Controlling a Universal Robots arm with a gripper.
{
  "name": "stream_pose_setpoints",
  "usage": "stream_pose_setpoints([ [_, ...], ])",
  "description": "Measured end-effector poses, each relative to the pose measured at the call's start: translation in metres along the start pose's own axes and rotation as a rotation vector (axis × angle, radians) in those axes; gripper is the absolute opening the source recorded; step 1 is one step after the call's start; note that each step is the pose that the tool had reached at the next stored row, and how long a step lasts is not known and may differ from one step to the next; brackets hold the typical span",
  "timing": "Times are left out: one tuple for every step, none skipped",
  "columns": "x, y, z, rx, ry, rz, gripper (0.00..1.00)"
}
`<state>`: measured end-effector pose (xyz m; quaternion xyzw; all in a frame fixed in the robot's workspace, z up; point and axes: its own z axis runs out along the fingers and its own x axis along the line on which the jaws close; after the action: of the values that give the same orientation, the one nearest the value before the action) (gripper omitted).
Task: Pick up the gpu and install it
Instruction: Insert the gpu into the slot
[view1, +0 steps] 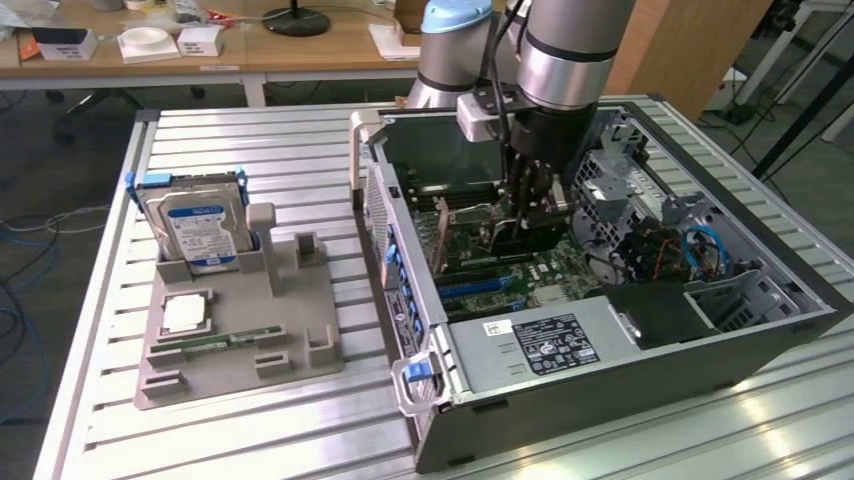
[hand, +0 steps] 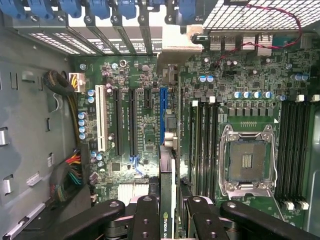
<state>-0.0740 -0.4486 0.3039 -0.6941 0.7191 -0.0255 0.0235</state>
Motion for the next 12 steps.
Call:
stream_pose_setpoints([
  [0.0000,0.0000,0.0003,0.0000,0.0000,0.000,0.26],
  [0.0000,0.0000,0.0005,0.0000,0.0000,0.000,0.26],
  [0.0001,0.0001,0.0008,0.0001,-0.0001,0.000,0.26],
  [0.0003,0.0001,0.0011,0.0001,-0.0002,0.000,0.26],
  [0.0006,0.0001,0.0014,0.0001,-0.0002,0.000,0.26],
  [0.0008,0.0001,0.0017,0.0001,-0.0002,0.000,0.26],
  [0.0009,0.0003,0.0020,0.0000,0.0001,0.000,0.26],
  [0.0009,0.0005,0.0024,0.0001,0.0000,0.000,0.26],
  [0.0010,0.0011,0.0030,0.0002,0.0000,0.000,0.26],
  [0.0010,0.0020,0.0037,0.0001,0.0000,0.000,0.26],
  [0.0011,0.0029,0.0045,0.0001,0.0000,0.000,0.26],
  [0.0011,0.0037,0.0053,0.0001,0.0000,0.000,0.26],
])
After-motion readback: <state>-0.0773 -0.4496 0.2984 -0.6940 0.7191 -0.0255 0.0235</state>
